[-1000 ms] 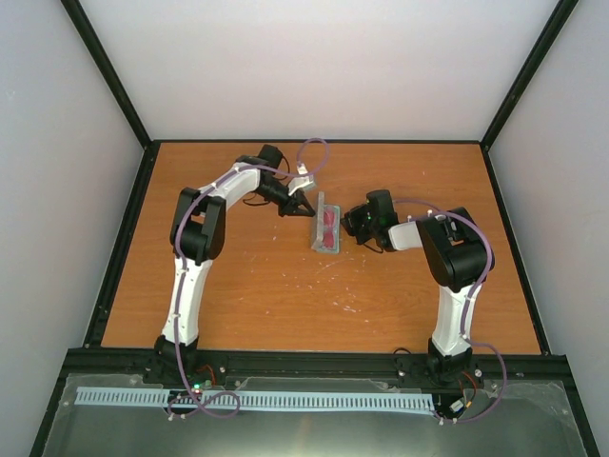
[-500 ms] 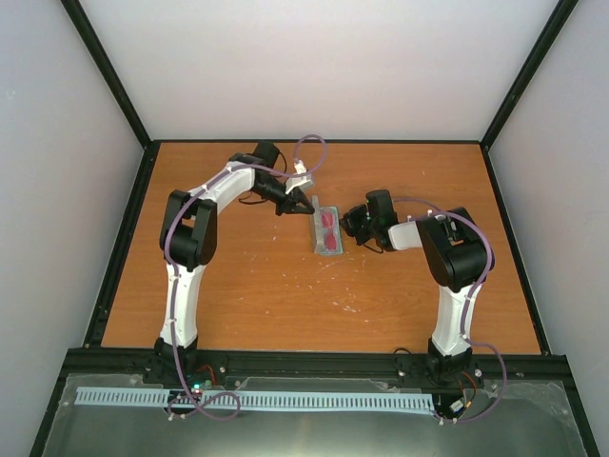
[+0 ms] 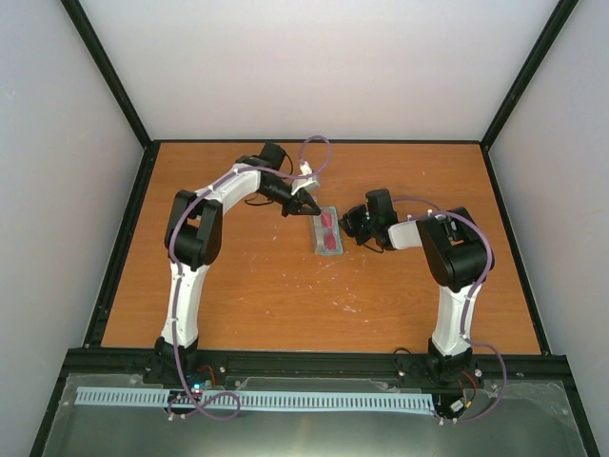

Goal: Organize the sunglasses
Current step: Adjust the sunglasses case at the center of the board, then close the sunglasses case at the center of the board.

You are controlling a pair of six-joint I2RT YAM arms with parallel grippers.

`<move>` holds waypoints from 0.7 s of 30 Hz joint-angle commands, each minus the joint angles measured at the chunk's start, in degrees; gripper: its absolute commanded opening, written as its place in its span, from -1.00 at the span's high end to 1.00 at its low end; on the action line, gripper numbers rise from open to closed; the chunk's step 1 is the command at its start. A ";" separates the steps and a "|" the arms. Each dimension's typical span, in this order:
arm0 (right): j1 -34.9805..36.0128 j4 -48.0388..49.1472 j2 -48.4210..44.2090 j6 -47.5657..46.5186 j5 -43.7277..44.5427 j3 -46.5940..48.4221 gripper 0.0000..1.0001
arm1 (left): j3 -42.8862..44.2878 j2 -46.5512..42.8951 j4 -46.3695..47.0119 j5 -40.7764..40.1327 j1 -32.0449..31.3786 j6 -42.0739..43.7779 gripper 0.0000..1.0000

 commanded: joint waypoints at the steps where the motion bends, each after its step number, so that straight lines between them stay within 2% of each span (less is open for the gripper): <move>1: 0.40 -2.37 1.61 -0.96 -0.91 0.58 0.95 | 2.52 2.22 1.59 2.46 -0.39 -1.38 0.98; 21: 0.10 -2.59 2.84 -2.00 -2.71 0.89 0.94 | 3.54 5.81 6.47 6.50 -0.36 -4.87 0.99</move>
